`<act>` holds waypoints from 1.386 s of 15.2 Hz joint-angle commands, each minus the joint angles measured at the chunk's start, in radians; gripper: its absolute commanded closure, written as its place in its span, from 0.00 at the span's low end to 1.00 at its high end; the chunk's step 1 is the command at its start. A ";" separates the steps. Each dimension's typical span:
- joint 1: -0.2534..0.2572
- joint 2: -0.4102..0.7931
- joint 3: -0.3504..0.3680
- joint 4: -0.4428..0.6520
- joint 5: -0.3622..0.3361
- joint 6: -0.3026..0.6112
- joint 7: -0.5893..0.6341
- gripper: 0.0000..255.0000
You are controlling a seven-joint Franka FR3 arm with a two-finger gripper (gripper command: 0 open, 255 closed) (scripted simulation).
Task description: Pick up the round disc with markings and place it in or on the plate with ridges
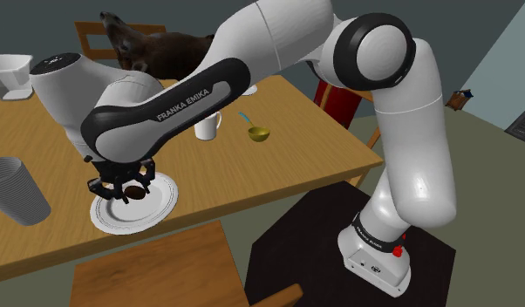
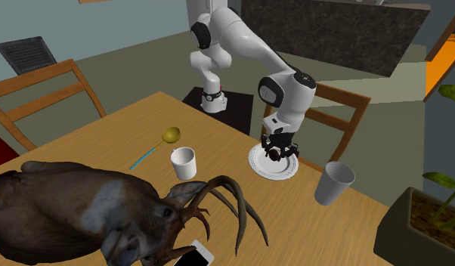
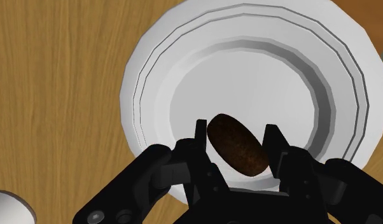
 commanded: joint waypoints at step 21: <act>0.006 -0.037 0.017 0.073 0.027 -0.104 -0.019 0.00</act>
